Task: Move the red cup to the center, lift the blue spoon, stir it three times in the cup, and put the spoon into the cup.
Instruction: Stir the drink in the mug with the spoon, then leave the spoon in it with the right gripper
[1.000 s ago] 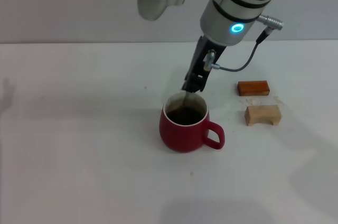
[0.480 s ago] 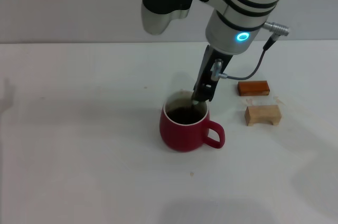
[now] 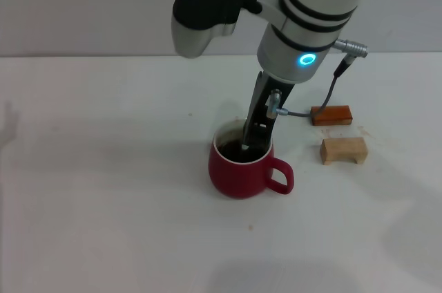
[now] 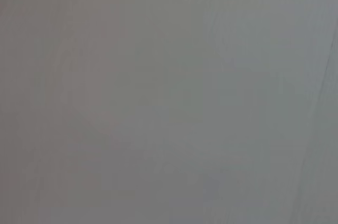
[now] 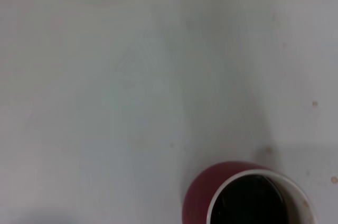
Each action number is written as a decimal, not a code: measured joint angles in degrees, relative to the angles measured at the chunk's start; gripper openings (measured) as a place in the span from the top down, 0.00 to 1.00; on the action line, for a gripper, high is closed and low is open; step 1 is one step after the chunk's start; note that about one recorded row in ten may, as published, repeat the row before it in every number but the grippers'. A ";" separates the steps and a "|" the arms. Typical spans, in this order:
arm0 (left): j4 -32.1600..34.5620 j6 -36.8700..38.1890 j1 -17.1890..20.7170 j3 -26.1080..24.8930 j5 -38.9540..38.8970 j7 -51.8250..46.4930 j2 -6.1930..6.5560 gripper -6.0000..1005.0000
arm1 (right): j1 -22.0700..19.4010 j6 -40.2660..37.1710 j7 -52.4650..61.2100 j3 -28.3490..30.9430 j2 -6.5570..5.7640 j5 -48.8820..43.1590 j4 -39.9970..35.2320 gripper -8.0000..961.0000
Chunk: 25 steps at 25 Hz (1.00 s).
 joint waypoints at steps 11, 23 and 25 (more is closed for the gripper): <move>0.00 0.11 0.26 0.00 -0.09 0.00 0.02 0.14 | -0.43 -1.25 1.45 -4.46 0.20 0.40 2.47 0.70; 0.02 -0.06 -0.15 0.00 0.05 -0.46 -0.07 0.14 | -22.63 -33.74 5.95 -16.86 0.15 -15.62 27.70 0.70; 0.02 -0.07 -0.29 0.00 0.08 -0.47 -0.07 0.14 | -24.86 -37.80 7.24 -18.97 0.15 -18.12 28.88 0.70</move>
